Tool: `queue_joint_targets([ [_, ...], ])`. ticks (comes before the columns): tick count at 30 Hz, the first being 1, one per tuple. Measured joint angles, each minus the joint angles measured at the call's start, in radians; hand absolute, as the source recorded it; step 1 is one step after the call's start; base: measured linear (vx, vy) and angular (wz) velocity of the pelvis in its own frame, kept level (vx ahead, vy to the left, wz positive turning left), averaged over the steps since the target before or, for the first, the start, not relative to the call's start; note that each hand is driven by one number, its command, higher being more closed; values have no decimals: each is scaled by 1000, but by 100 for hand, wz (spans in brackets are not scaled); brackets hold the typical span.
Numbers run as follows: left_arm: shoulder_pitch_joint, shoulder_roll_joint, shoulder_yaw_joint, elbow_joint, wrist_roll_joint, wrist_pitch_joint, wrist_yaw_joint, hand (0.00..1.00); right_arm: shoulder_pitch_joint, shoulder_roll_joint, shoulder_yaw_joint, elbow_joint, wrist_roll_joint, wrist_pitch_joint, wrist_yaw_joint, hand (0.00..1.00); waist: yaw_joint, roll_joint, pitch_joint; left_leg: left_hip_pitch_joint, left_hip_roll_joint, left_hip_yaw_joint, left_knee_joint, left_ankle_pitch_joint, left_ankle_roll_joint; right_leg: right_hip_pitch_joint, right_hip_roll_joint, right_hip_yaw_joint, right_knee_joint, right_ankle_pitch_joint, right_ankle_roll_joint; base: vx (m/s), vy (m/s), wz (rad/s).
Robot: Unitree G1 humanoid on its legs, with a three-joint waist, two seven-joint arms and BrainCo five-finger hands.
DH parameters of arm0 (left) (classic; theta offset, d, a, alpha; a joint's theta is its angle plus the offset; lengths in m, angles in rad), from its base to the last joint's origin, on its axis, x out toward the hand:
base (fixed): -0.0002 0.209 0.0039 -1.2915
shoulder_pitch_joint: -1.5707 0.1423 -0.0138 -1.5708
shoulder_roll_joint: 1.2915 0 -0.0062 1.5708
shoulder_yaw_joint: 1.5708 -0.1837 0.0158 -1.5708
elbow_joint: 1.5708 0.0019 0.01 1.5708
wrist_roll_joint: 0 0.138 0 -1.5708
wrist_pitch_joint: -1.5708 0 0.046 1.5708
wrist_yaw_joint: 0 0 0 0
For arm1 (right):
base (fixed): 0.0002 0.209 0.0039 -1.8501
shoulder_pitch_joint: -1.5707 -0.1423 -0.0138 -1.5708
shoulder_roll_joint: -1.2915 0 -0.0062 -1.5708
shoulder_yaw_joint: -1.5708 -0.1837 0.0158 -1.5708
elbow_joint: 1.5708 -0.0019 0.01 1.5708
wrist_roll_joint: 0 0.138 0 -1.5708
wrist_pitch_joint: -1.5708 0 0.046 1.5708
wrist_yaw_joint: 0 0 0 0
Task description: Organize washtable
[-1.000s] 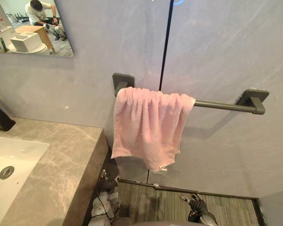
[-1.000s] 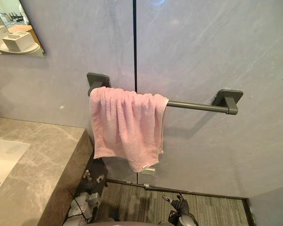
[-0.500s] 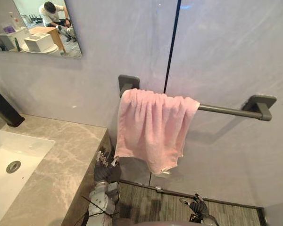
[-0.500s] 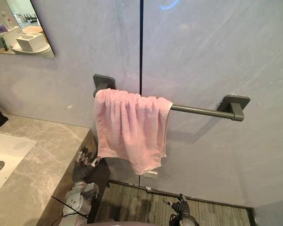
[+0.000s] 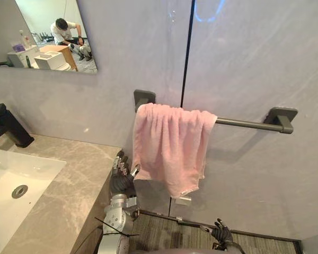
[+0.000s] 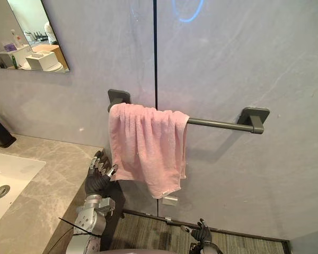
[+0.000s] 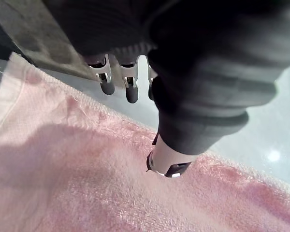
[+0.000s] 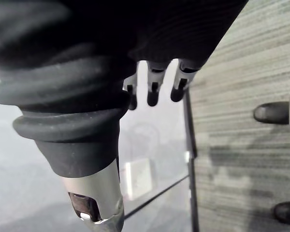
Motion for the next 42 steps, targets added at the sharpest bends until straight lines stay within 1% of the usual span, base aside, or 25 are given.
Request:
queue_joint_targets([
  [4, -27, 8, -1, 2, 1, 1, 0, 0, 0, 0, 0, 0, -3, 1, 1, 0, -1, -4, -3, -3, 7, 2, -13, 6, -9, -11, 8, 9, -3, 4, -5, 12, -30, -6],
  [8, -71, 18, -1, 43, 47, 3, 4, 0, 1, 1, -1, 0, -4, 5, 1, 0, -7, -1, -19, 6, 8, 12, -24, 12, -16, -8, 20, 16, -31, 16, -10, 67, -13, -6],
  [10, -87, 29, -1, 69, 75, 9, 24, 0, -3, 1, -2, 0, -4, 5, 1, 0, -23, 1, -23, 9, 9, 15, -31, 12, -16, -6, 23, 17, -38, 17, -11, 56, -12, -5],
  [12, -87, 34, 6, 86, 80, 14, 43, 0, -3, 0, -4, -1, -4, 5, 1, 0, -22, 3, -23, 10, 10, 20, -34, 12, -16, 0, 25, 20, -42, 19, -13, 34, -14, -3],
  [15, -104, 57, 6, 130, 89, 24, 45, 0, -3, 1, -3, -1, -4, 5, 2, 0, -22, 2, -23, 16, 9, 26, -36, 12, -16, 4, 26, 25, -56, 28, -15, -35, -2, -6],
  [16, -116, 71, 8, 148, 92, 26, 45, 100, -4, 1, -3, -1, -4, 5, 3, 0, -23, 1, -23, 15, 9, 29, -37, 12, -16, 2, 26, 32, -56, 31, -15, -66, 1, -13],
  [20, -151, 91, 11, 193, 111, 39, 44, 100, -5, 0, -1, -2, -3, 5, 4, 0, -24, -3, -22, 9, 7, 49, -38, 12, -16, -14, 26, 56, -71, 53, -14, -68, 9, -20],
  [24, -193, 106, 11, 230, 112, 44, 42, 100, -4, -3, 20, -29, -2, 8, 6, 0, -29, -15, -19, -6, 4, 57, -37, 13, -16, -33, 26, 74, -80, 67, -12, -55, 5, -11],
  [26, -197, 117, 12, 230, 111, 43, 42, 100, -5, -7, 31, -94, 0, 7, 9, 0, -52, -17, -20, -17, 2, 58, -37, 15, -12, -44, 25, 79, -88, 75, -12, -22, 0, -6],
  [27, -198, 120, 12, 230, 110, 43, 42, 100, -5, -9, 35, -116, 0, 6, 11, 0, -56, -16, -18, -18, 1, 58, -38, 16, -11, -47, 25, 81, -88, 76, -12, -7, 2, -6],
  [31, -223, 125, 19, 230, 107, 42, 42, 100, -2, -32, 56, -265, -1, 3, 25, 0, -56, -23, -9, -18, 0, 57, -39, 16, -10, -49, 28, 88, -91, 77, -12, 5, -3, -5],
  [32, -223, 129, 21, 230, 107, 41, 42, 100, -1, -40, 62, -350, -4, -1, 28, 0, -57, -23, -8, -18, -1, 54, -40, 16, -10, -51, 28, 94, -91, 77, -12, 8, -2, -9],
  [33, -223, 130, 21, 229, 107, 41, 41, 100, 0, -41, 62, -381, -6, -3, 28, 0, -58, -23, -8, -18, -2, 52, -41, 16, -10, -54, 28, 96, -91, 77, -13, 10, -3, -13],
  [35, -222, 133, 21, 219, 107, 40, 41, 100, 2, -41, 62, -482, -16, -22, 29, 0, -62, -24, -7, -18, -4, 51, -48, 17, -9, -60, 28, 100, -90, 77, -13, 4, 1, -6],
  [38, -211, 132, 19, 181, 107, 40, 41, 100, 17, -40, 63, -573, -45, -36, 28, 0, -64, -25, -5, -17, -5, 47, -45, 17, -8, -59, 26, 113, -86, 77, -12, 4, 6, -9],
  [41, -205, 131, 18, 142, 107, 39, 40, 100, 41, -40, 64, -671, -69, -41, 26, 0, -67, -24, 15, -14, -7, 35, -35, 12, 0, -60, 25, 126, -71, 75, -11, -40, -1, -10],
  [42, -205, 130, 18, 121, 107, 37, 40, 100, 42, -40, 68, -697, -85, -41, 26, 0, -76, -25, 24, -13, -9, 31, -34, 11, 1, -63, 23, 126, -63, 71, -8, -67, -2, 0],
])
